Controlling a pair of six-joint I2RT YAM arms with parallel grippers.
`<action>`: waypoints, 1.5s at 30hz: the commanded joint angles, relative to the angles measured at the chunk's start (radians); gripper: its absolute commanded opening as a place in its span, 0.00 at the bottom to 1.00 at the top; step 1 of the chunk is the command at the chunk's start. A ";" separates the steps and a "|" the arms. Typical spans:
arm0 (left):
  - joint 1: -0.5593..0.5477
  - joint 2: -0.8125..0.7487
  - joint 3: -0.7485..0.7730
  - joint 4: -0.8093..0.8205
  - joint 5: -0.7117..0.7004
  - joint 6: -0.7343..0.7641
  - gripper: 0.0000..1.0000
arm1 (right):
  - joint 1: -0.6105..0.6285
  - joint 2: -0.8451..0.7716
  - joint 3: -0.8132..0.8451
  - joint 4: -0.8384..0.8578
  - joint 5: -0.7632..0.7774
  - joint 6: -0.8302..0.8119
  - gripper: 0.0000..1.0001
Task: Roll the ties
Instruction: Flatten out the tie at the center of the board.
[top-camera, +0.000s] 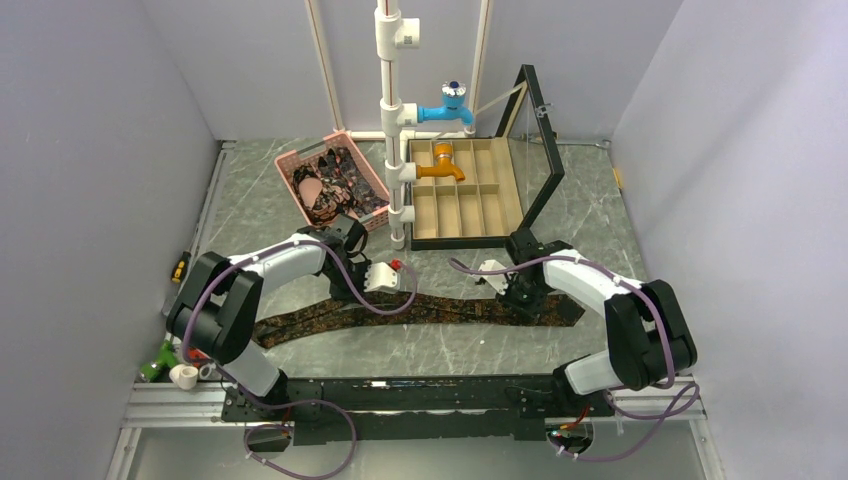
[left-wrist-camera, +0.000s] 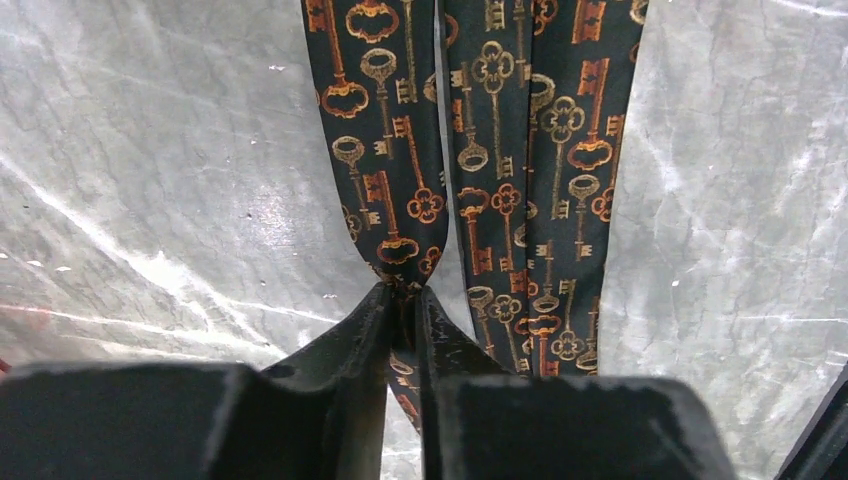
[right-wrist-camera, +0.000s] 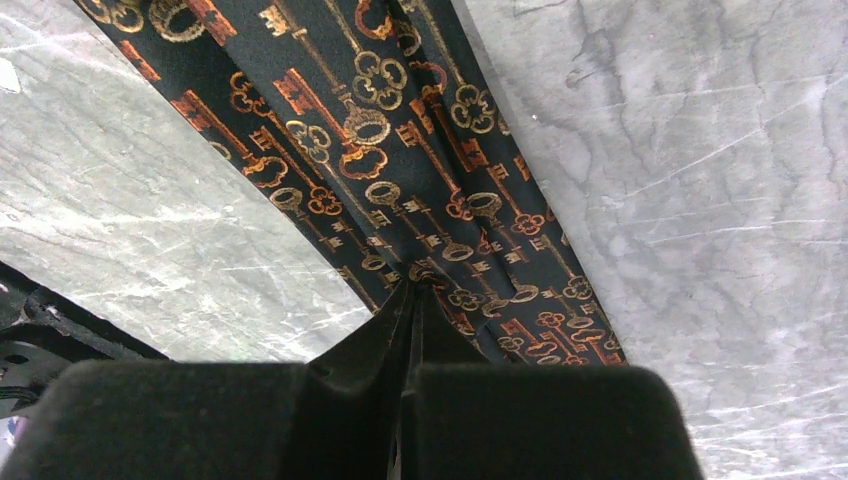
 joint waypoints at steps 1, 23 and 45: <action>-0.005 0.024 0.016 -0.061 0.012 0.000 0.08 | 0.002 -0.026 0.009 0.009 0.022 -0.003 0.00; -0.049 -0.117 -0.055 -0.180 0.018 0.031 0.51 | 0.001 -0.080 -0.028 0.022 0.088 -0.023 0.00; 0.124 -0.586 -0.081 0.007 0.068 -0.187 0.99 | -0.240 -0.060 -0.177 0.096 0.209 -0.279 0.29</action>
